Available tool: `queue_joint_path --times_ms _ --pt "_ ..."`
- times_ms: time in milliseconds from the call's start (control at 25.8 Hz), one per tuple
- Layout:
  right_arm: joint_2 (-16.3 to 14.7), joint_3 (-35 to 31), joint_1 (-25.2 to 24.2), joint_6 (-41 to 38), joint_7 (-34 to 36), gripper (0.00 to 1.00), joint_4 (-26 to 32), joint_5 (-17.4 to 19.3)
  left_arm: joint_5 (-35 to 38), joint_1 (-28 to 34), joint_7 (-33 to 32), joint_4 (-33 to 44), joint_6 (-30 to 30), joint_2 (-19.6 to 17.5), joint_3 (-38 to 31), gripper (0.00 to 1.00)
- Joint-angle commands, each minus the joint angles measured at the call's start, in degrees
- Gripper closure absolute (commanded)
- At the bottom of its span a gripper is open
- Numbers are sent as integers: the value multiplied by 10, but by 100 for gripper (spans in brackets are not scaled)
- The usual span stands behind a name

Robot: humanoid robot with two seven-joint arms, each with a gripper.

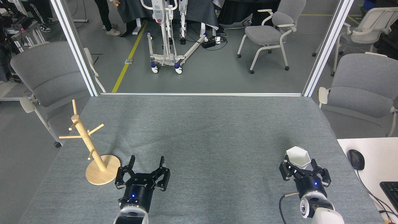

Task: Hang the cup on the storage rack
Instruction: 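Close the right gripper on the cup rim and lift it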

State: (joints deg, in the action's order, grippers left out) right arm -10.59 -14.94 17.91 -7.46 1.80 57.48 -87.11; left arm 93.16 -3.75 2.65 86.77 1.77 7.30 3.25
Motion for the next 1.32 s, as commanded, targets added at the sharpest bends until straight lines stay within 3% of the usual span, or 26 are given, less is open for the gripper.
queue_joint_path --times_ms 0,812,1122,1277 --pt "0 0 7 1 2 1 -15 -1 0 -1 0 -6 0 0 0 0" --pt "-4 0 48 2 3 1 -80 -3 0 -13 0 -27 -1 0 0 0" --pt "-4 0 51 16 6 2 -87 -26 -1 -13 0 -26 1 0 0 0" --pt "-4 0 52 18 7 11 -87 -25 -1 -13 0 -23 1 1 0 0"
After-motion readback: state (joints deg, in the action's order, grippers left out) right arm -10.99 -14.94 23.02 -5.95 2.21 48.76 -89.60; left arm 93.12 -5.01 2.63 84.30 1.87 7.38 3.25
